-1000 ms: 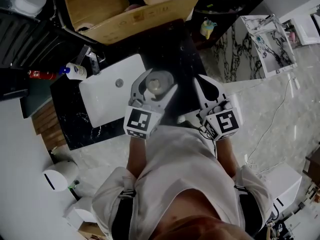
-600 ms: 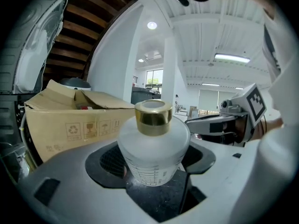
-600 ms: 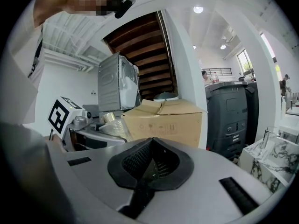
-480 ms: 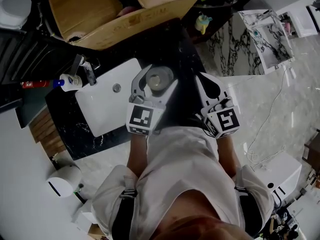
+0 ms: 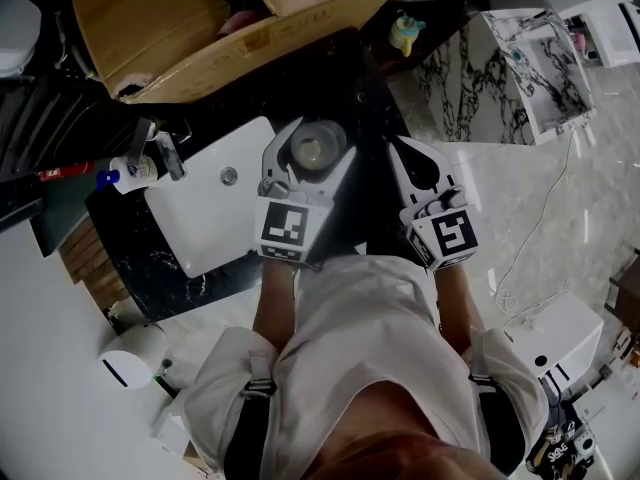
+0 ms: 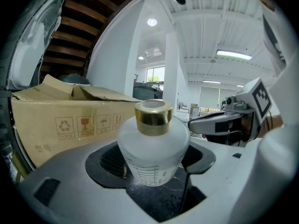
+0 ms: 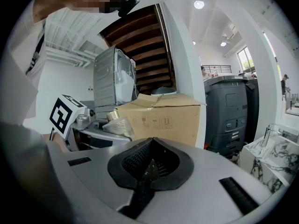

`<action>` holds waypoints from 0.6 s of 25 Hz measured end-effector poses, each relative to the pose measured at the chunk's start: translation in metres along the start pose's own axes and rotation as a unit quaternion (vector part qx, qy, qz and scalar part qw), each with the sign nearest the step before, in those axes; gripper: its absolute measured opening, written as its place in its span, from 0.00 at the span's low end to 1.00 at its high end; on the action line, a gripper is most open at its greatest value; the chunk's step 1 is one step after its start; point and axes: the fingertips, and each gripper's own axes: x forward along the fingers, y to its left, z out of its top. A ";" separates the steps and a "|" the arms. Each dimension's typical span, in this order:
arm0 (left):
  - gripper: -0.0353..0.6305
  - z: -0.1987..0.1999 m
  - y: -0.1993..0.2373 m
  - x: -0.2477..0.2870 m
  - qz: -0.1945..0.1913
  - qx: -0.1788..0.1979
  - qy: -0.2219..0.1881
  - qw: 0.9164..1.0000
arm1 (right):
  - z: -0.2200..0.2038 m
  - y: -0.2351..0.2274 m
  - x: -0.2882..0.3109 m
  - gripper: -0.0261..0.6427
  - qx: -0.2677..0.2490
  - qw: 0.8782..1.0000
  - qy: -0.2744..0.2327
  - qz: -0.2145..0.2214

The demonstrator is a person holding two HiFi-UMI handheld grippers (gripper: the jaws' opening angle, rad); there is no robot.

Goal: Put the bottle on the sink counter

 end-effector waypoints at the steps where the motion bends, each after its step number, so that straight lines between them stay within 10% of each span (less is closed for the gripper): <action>1: 0.55 -0.001 0.001 0.004 0.002 0.000 0.001 1.000 | -0.002 -0.003 0.003 0.04 0.001 1.000 0.001 0.003; 15: 0.55 -0.026 0.021 0.054 0.048 -0.010 0.030 0.998 | -0.028 -0.037 0.048 0.04 0.027 0.998 0.035 0.040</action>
